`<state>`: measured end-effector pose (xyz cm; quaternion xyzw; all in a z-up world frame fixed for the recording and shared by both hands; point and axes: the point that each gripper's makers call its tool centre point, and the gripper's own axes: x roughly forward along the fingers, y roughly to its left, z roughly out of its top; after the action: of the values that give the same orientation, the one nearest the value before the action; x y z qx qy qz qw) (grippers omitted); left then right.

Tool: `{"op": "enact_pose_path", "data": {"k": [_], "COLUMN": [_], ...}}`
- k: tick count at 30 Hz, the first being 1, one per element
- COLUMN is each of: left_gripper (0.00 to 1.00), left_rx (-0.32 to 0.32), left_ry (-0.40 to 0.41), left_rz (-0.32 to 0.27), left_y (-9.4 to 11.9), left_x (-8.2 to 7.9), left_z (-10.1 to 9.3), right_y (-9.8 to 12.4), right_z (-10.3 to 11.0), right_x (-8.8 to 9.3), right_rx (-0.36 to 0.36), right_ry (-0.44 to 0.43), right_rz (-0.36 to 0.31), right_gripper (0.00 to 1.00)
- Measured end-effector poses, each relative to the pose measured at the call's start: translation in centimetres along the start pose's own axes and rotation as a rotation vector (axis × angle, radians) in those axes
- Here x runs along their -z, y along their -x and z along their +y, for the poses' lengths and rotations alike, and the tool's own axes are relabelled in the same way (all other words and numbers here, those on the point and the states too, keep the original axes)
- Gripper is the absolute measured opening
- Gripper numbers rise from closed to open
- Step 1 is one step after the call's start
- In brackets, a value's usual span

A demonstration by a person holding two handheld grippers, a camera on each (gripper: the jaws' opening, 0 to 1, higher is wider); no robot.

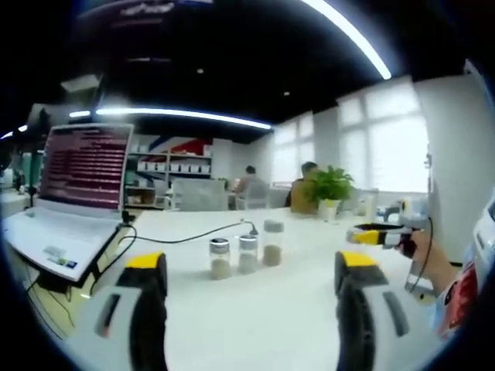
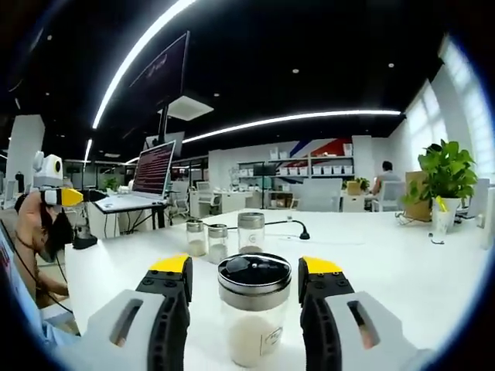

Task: Rotate the seasoning bottle until the label or dispensing opening points toward the visible target arrow and the bottle remains upright within the marked orientation range

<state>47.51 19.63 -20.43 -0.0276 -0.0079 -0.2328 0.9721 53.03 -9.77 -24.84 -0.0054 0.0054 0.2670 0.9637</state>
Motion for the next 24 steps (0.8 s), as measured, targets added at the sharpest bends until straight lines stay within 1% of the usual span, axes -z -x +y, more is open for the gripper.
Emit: {"op": "enact_pose_path", "data": {"k": [2, 5, 7, 9, 11, 14, 15, 16, 19, 20, 21, 24], "left_gripper": [0.95, 0.95, 0.95, 0.95, 0.95, 0.95, 0.95, 0.95, 0.94, 0.94, 0.94, 0.94], "left_rx": [0.003, 0.001, 0.002, 0.003, 0.001, -0.005, -0.005, -0.001, 0.004, 0.003, 0.004, 0.005], "left_ry": [-0.001, 0.001, 0.001, 0.002, 0.002, -0.004, -0.001, 0.002, -0.004, -0.005, -0.005, 0.01], "left_rz": [-0.003, -0.004, -0.013, -0.012, -0.008, -0.019, -0.02, -0.016, -0.01, -0.009, -0.008, -0.005], "left_y": [0.1, 0.2, 0.2, 0.2, 0.2, 0.1, 0.1, 0.1, 0.1, 0.0, 0.0, -0.2], "left_x": [-0.1, -0.1, -0.3, -0.3, -0.1, -0.3, -0.3, -0.3, -0.1, -0.1, -0.1, -0.1], "left_z": [0.0, 0.0, 0.0, 0.1, 0.2, 0.3, 0.2, 0.1, 0.0, 0.0, 0.0, -0.1], "right_y": [0.0, 0.0, -0.2, -0.3, -0.3, -0.2, -0.2, -0.2, 0.1, 0.3, 0.5, 0.9], "right_z": [-0.1, -0.3, -0.2, -0.4, -0.7, -1.1, -1.1, -0.8, 0.2, 0.3, 0.3, -0.3], "right_x": [-0.1, -0.5, -0.6, -0.5, -0.8, -0.8, -0.7, -0.6, -0.7, -0.7, -0.6, -0.4], "right_rx": [-0.005, -0.015, -0.037, -0.047, -0.051, -0.065, -0.081, -0.118, -0.238, -0.271, -0.289, -0.301], "right_ry": [-0.01, -0.002, 0.038, 0.07, 0.083, 0.137, 0.147, 0.147, 0.06, 0.048, 0.039, 0.063], "right_rz": [0.003, 0.007, 0.009, 0.03, 0.036, 0.061, 0.073, 0.084, 0.078, 0.08, 0.086, 0.08], "right_gripper": [0.58, 0.58, 0.59, 0.61, 0.62, 0.62, 0.62, 0.62, 0.62, 0.61, 0.61, 0.61]}}
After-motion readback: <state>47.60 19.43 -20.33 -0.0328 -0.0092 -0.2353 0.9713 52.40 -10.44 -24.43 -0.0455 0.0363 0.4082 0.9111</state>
